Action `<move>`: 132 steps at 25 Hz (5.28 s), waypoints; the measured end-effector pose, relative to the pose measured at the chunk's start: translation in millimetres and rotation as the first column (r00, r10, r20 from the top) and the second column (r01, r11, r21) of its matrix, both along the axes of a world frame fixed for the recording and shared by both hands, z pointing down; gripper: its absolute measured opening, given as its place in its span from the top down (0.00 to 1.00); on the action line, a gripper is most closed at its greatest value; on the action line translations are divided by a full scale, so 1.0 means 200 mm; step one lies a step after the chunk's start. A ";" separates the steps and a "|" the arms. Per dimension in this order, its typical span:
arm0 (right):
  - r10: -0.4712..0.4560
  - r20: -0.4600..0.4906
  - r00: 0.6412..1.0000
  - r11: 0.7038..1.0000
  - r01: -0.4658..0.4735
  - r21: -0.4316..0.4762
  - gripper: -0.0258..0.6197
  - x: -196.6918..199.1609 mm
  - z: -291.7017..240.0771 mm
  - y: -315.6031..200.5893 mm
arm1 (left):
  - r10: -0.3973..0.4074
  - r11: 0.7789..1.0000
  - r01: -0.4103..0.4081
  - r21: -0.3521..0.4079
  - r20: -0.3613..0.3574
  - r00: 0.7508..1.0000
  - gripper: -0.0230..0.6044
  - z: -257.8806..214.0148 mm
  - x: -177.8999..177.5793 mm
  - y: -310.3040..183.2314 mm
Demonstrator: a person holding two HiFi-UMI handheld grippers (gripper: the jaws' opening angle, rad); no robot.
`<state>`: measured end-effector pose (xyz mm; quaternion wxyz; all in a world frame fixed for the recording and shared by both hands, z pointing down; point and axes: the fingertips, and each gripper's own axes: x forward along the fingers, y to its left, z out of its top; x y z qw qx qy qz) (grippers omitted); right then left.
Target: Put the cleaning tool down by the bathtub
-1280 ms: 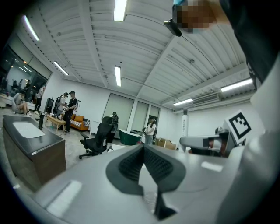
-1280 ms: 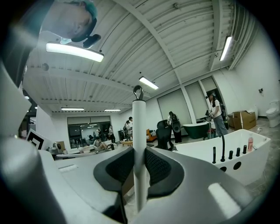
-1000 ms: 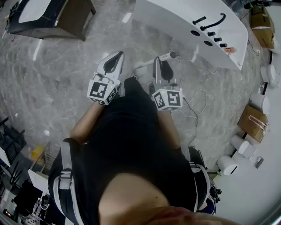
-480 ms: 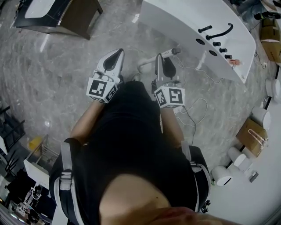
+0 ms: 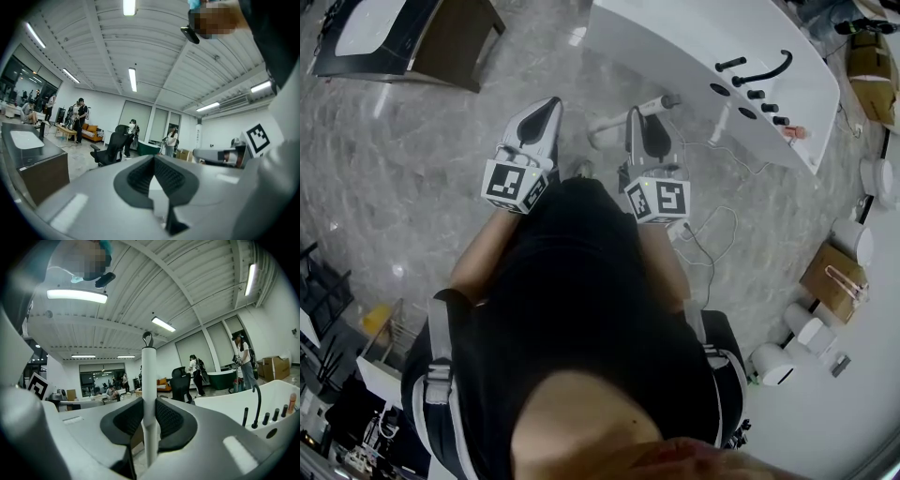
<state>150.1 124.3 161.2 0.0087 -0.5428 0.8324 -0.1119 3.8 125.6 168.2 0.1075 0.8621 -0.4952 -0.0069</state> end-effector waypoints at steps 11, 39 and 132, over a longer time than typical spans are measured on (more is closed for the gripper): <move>0.028 -0.021 0.999 0.999 -0.028 -0.025 0.83 -0.12 0.11 -0.39 | 0.037 0.999 -0.037 -0.022 0.007 0.999 0.95 0.10 -0.12 -0.41; 0.058 -0.068 0.996 0.986 -0.068 -0.152 0.83 -0.33 0.95 -1.29 | 0.074 0.992 -0.072 -0.107 0.016 0.997 0.95 0.71 -0.28 -1.25; 0.235 -0.146 0.961 0.858 -0.275 -0.433 0.83 -0.24 3.63 -1.88 | 0.160 0.966 -0.174 -0.191 -0.083 0.984 0.95 2.12 -0.30 -1.81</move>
